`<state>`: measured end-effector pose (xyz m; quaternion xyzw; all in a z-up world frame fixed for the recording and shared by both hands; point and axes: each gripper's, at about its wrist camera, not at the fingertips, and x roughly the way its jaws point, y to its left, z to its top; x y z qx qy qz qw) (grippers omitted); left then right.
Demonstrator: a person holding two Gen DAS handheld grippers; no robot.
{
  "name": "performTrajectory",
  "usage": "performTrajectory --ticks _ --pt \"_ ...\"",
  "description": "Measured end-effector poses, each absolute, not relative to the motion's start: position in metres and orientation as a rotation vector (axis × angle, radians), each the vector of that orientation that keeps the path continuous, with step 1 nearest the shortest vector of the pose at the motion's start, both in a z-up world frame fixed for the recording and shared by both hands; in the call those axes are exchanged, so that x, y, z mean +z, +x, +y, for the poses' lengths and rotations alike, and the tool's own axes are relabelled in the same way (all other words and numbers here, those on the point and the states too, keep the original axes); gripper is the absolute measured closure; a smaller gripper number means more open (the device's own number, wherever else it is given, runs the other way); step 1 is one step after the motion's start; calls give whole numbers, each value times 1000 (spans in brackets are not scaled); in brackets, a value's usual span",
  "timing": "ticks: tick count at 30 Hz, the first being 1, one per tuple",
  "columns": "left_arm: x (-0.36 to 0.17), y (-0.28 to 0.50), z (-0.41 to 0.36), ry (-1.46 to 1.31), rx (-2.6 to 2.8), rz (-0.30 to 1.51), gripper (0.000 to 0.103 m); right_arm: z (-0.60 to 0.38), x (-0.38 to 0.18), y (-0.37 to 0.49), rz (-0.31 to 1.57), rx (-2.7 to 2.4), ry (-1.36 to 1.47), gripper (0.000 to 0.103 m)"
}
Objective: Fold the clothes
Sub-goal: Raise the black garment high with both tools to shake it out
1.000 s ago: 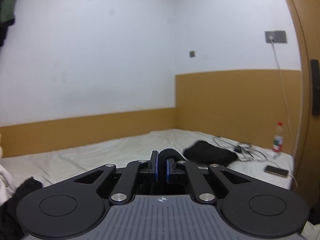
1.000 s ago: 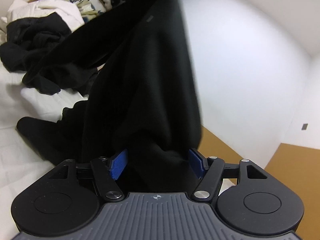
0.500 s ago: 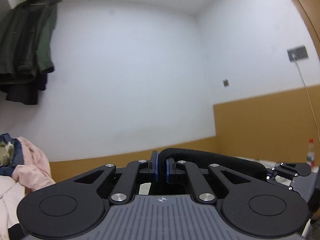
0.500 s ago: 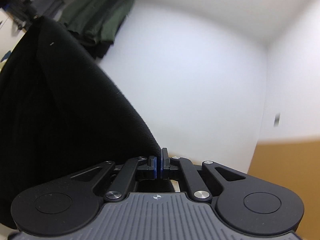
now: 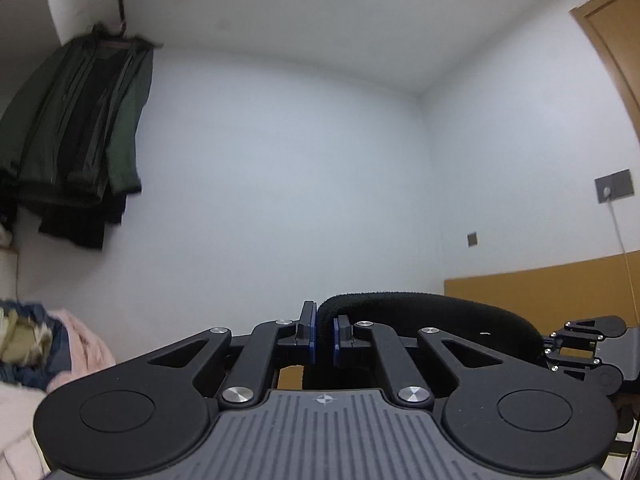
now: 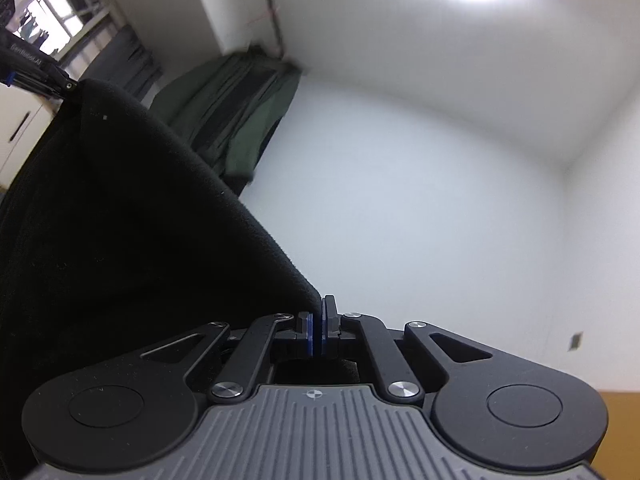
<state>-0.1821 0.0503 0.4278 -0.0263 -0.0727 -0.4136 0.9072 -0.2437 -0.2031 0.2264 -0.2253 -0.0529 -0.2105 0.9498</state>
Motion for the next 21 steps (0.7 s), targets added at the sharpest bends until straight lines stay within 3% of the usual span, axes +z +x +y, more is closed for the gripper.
performTrajectory --ticks 3,11,15,18,20,21 --pt "385 -136 27 -53 -833 -26 95 -223 198 -209 59 -411 -477 99" --pt "224 -22 -45 44 -750 269 95 -294 39 -96 421 -327 -376 99" --pt "139 41 -65 47 -692 432 95 -315 -33 -62 520 -312 -412 99" --pt "105 77 -73 35 -670 496 95 -330 -67 -40 535 -305 -401 97" --pt "89 97 -77 36 -638 540 94 -338 -84 -26 534 -325 -406 84" --pt "82 106 -78 35 -623 559 90 -342 -93 -18 535 -338 -410 66"
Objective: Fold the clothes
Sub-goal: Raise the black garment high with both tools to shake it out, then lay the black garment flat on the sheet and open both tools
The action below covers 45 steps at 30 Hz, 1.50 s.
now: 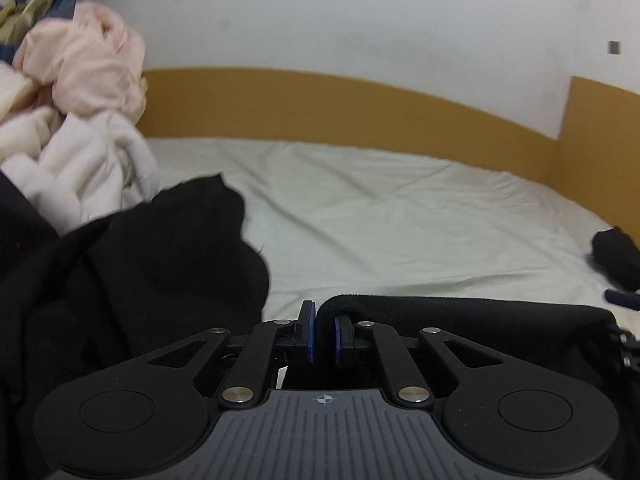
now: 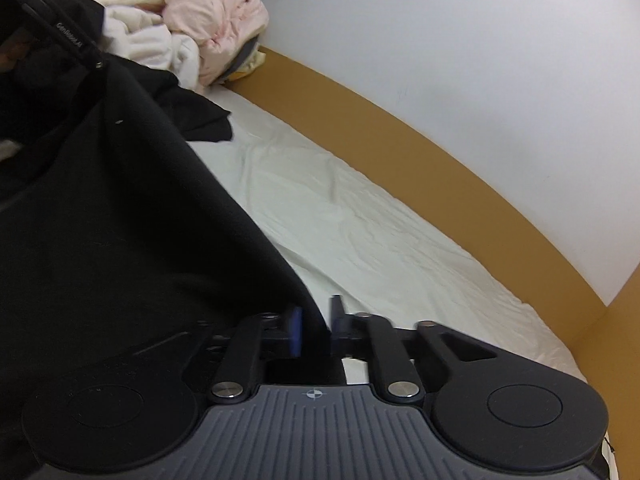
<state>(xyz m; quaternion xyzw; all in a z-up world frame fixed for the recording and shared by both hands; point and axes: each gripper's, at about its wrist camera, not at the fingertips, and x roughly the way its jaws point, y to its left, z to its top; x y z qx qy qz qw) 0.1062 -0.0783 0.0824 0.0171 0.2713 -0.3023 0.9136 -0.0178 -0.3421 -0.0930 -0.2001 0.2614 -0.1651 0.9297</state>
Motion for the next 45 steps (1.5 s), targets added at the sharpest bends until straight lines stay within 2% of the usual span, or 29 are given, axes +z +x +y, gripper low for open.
performTrajectory --ticks 1,2,3,4,5,6,7,11,14,15,17,22,26,29,30,32,33,34,38,45 --pt "79 116 -77 31 -614 579 83 -346 -101 -12 542 -348 -410 46" --pt "76 122 -76 29 -604 604 80 -350 -108 -8 557 -350 -403 39" --pt "74 124 -74 28 -581 616 67 -353 -114 -6 568 -362 -409 30" --pt "72 123 -72 32 -565 606 53 -355 -118 -9 572 -394 -437 25" --pt "76 120 -68 38 -554 587 43 -357 -123 -11 576 -425 -465 22" --pt "80 121 -64 35 -538 570 24 -359 -126 -15 575 -456 -489 18" --pt "83 123 -60 20 -529 561 16 -361 -125 -23 566 -485 -506 17" --pt "103 100 -44 5 -581 545 16 -369 -102 -69 532 -493 -366 17" --pt "113 62 -29 -25 -574 449 2 -360 -66 -110 503 -473 -150 15" --pt "112 51 -25 -46 -589 437 1 -354 -46 -116 527 -457 -91 10" --pt "107 32 -20 -79 -623 426 1 -333 -28 -116 567 -433 -41 9" --pt "99 9 -14 -123 -679 465 1 -286 -32 -108 649 -357 -43 9" --pt "90 -6 -13 -140 -766 500 1 -263 -13 -127 690 -294 -3 10" --pt "79 -21 -16 -135 -800 515 1 -253 -1 -136 801 -268 16 10" --pt "74 -24 -18 -134 -799 519 1 -250 -5 -130 844 -280 -15 17" --pt "62 -32 -14 -153 -796 506 1 -247 -12 -121 915 -280 -54 43" --pt "55 -35 -11 -178 -806 497 1 -246 -15 -118 947 -274 -68 75" --pt "48 -36 -10 -186 -819 502 1 -247 -15 -116 965 -275 -80 93" --pt "26 -38 -12 -133 -778 511 1 -265 9 -113 955 -354 -133 93" --pt "7 -6 7 -318 -723 592 1 -294 77 -70 889 -580 -438 93"
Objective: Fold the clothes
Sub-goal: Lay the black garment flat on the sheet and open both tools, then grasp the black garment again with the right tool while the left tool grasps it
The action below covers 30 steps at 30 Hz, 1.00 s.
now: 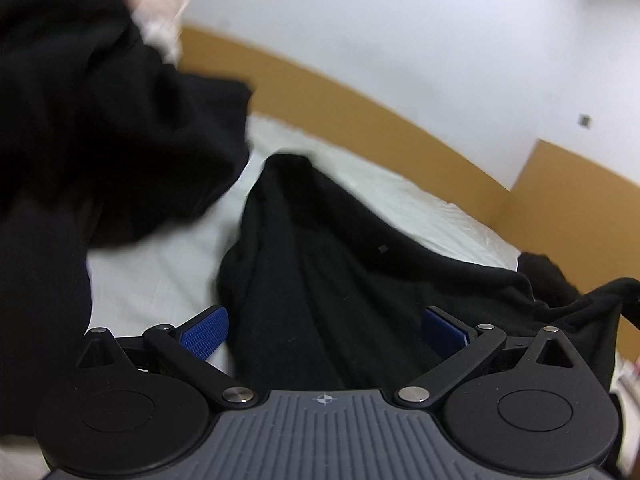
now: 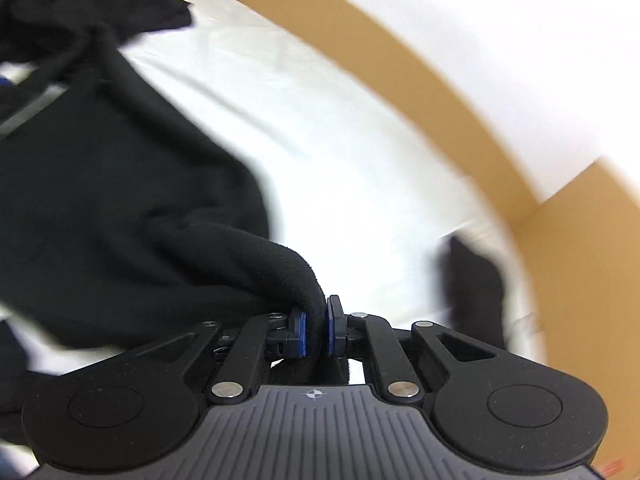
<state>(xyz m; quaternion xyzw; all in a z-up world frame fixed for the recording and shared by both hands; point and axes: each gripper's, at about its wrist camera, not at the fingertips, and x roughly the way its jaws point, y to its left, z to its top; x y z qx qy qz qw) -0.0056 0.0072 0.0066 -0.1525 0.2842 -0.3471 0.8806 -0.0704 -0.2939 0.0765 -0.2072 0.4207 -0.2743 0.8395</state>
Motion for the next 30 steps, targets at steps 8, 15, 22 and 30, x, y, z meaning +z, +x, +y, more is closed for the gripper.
performTrajectory --ticks 8,15,22,30 --pt "3 -3 7 -326 -723 611 1 -317 78 -3 595 -782 -564 92" --pt "3 -4 9 -330 -718 621 1 -344 23 -20 603 -617 -123 75" --pt "5 -6 3 -269 -699 630 1 -378 -37 -92 341 -515 438 53" --pt "3 -6 4 -284 -704 629 1 -389 -55 -100 304 -527 592 49"
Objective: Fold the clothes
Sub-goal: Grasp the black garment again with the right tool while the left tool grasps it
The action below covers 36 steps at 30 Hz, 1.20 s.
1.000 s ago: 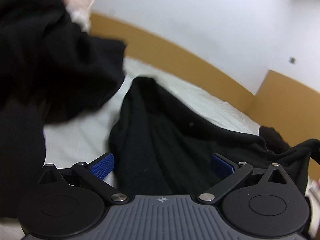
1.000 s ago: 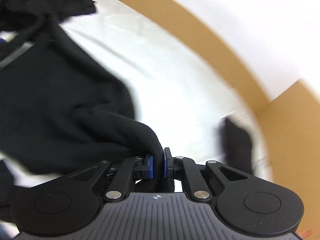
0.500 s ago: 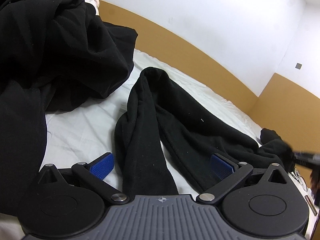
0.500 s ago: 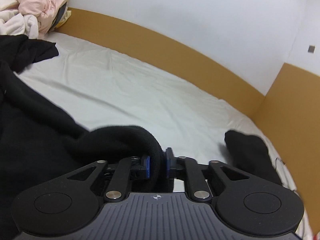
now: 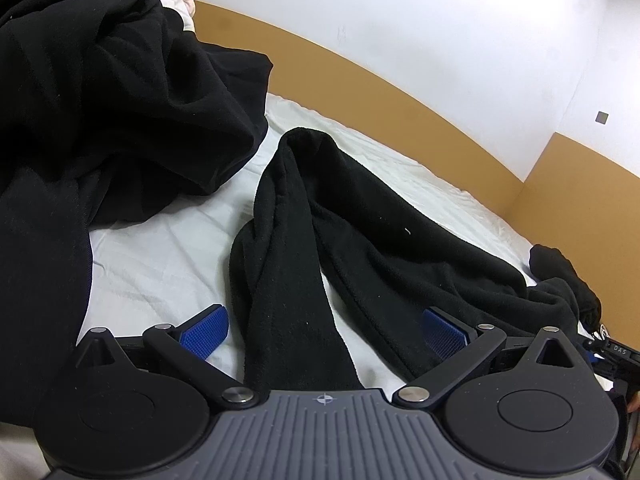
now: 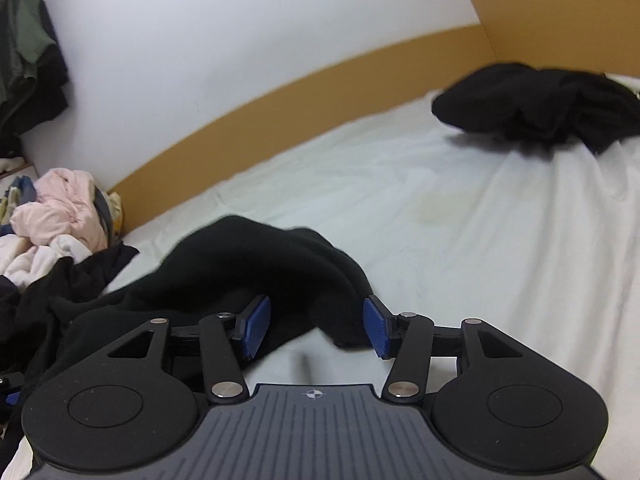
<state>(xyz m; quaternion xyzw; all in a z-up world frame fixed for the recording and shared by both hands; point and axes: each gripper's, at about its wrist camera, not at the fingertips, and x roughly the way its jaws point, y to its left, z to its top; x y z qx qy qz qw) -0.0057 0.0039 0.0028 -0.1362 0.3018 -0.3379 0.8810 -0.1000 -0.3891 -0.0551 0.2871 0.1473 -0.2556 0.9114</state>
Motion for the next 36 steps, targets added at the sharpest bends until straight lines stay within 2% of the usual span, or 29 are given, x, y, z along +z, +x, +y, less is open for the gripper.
performTrajectory --ticks 5,11,17,19,23,24,25,27,31,32,36 --pt "4 -9 -1 -253 -736 636 1 -399 -63 -96 317 -528 609 49" --pt "31 -70 -50 92 -974 608 1 -401 -59 -98 370 -576 572 49" --pt "46 -90 -97 116 -1005 786 1 -403 -52 -103 443 -618 429 49" --pt "60 -95 -93 104 -957 737 2 -400 -50 -99 452 -633 385 49" --pt "95 -112 -68 223 -743 488 1 -398 -45 -108 397 -690 330 45" --pt "101 -112 -62 233 -752 480 1 -399 -45 -111 383 -707 334 40" --pt "103 -112 -58 212 -811 511 1 -401 -46 -112 381 -712 345 39" --pt "104 -117 -55 188 -909 552 1 -406 -48 -111 401 -697 366 39" --pt "82 -146 -87 345 -1023 505 1 -396 -47 -106 451 -654 271 39" --pt "72 -145 -97 378 -1052 528 2 -391 -46 -104 460 -648 234 39" --pt "39 -138 -121 416 -1126 680 20 -379 -47 -99 495 -633 147 40"
